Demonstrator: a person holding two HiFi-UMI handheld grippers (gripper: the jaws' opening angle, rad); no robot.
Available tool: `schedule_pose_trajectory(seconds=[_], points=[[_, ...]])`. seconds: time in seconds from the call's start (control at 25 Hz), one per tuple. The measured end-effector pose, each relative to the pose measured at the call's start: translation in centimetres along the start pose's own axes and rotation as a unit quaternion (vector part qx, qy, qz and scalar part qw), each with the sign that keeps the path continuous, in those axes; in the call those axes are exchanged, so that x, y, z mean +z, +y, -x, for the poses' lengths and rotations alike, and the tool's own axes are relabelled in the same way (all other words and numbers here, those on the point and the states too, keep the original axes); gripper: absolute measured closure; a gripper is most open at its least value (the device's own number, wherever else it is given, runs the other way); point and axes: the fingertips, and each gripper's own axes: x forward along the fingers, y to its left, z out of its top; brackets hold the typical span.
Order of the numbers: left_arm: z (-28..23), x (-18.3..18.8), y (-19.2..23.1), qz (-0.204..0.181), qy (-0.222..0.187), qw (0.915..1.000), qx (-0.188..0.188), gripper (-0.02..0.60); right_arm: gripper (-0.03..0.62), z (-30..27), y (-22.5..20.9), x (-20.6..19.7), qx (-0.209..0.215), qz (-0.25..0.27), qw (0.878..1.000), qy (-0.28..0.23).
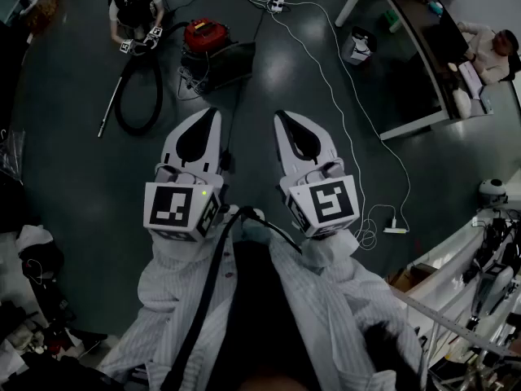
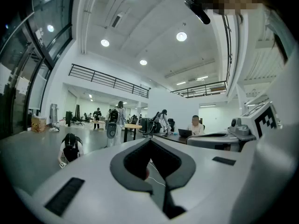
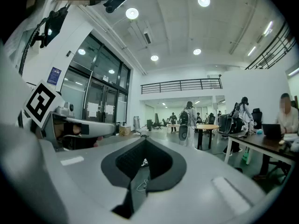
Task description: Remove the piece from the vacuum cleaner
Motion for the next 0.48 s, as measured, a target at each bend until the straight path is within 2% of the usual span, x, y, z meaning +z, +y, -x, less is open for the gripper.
schedule_pose_trajectory(seconds=[0.28, 0.48], points=[[0.0, -0.1, -0.1, -0.002, 0.003, 1.0000, 0.001, 0.578, 0.594, 0.1, 0.4, -0.1, 0.013, -0.001, 1.000, -0.008], [-0.5, -0.5, 0.2, 0.001, 0.007, 0.9999, 0.012, 0.578, 0.594, 0.4, -0.9, -0.2, 0.000, -0.009, 1.000, -0.009]])
